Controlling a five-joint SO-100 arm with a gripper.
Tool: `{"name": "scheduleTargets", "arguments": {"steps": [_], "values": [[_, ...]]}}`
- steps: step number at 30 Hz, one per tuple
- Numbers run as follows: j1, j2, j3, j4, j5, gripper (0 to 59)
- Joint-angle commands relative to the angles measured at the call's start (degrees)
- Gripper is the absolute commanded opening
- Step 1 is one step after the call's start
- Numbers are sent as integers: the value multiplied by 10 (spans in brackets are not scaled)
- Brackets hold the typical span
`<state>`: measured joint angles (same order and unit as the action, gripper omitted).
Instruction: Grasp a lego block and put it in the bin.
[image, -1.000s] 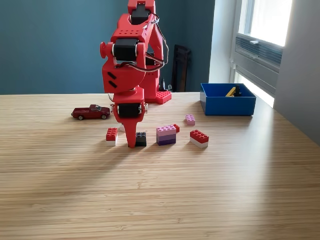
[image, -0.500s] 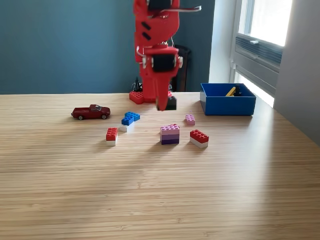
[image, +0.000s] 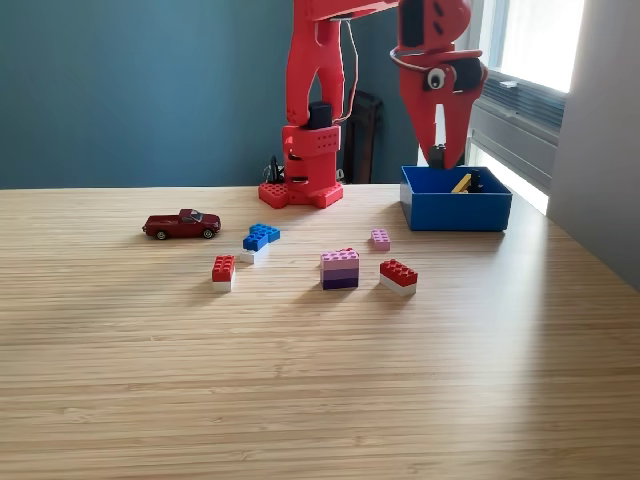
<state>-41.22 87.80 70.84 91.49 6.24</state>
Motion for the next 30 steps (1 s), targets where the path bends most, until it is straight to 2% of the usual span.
{"name": "scheduleTargets", "arguments": {"steps": [1,15,23,24,28,30], "values": [[-91,57,-4,11,11,1],[-261,56,111,14,23,1],[-285,56,98,31,-2,3],[-286,56,93,36,-10,26],[-286,58,85,45,-18,183],[-285,62,84,46,-18,225]]}}
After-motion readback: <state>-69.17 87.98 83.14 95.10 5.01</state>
